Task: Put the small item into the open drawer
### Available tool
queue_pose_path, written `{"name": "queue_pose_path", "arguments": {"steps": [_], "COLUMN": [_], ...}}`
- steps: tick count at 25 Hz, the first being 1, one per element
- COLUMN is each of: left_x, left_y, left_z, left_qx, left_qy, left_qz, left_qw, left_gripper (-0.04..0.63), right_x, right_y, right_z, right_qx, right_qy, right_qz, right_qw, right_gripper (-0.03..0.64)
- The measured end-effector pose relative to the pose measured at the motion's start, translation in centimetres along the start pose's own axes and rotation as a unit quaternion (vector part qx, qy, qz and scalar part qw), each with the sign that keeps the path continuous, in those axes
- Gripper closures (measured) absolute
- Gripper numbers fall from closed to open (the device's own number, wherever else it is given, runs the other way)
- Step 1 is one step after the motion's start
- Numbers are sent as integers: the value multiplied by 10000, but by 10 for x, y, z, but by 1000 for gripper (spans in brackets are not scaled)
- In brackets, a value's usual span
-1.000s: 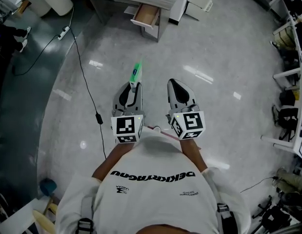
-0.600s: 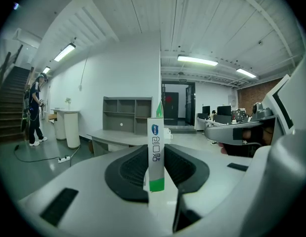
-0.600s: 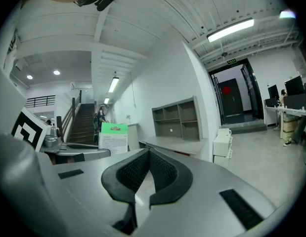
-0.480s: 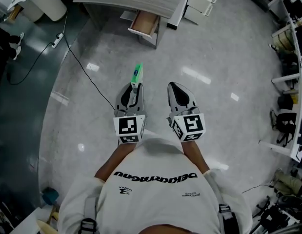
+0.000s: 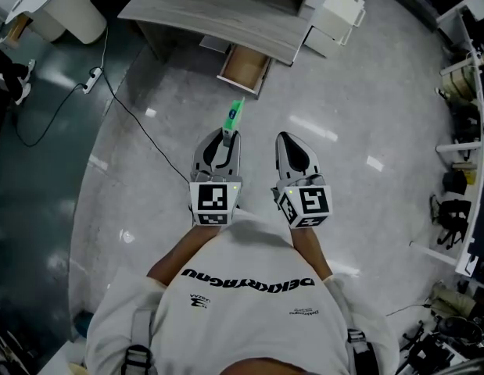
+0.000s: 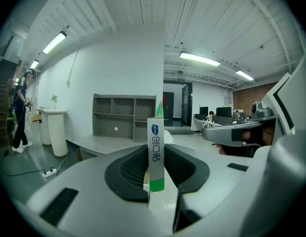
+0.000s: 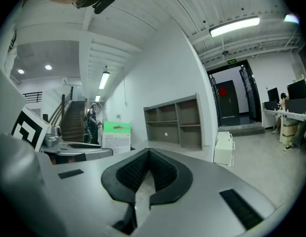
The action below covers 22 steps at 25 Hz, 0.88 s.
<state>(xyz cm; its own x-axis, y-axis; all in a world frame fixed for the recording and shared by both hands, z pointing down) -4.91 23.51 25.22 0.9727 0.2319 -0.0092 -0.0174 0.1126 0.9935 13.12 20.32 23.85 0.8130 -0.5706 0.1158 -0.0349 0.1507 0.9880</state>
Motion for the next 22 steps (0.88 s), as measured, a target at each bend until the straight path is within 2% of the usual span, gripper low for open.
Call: {"name": "queue_pose_path", "arguments": {"steps": [9,16,22], "left_x": [-77,-89,-87], "left_y": [3,22,25], "left_z": [76,122,161], "left_qx": [-147,-442,-648], "left_qy": [261,363,318], "left_qz": [-95,-184,-133], "left_qw": [9995,9982,9973], "left_gripper": [492,492,492], "right_x": [-2,28,66], "right_y": [0,10,14], "right_z": [105,142,174], "right_qx": [-200,-377,-508], "right_qy": [160,298,245], "right_qz": [8,67,190], "right_qw": [9997,9988,9982], "right_gripper": [588,588,588]}}
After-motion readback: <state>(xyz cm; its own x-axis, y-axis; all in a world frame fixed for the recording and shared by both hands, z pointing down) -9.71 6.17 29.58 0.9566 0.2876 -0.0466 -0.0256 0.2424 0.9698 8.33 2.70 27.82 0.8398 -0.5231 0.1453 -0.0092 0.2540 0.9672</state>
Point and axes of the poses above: the fingertips, and each gripper's own axes: z forward along the fingers, x to its right, y out of its underside, the point moved 9 cm from there along -z, backward along the fingers, and after that the axes turned 6 degrees about x, right-handed, at the moved point
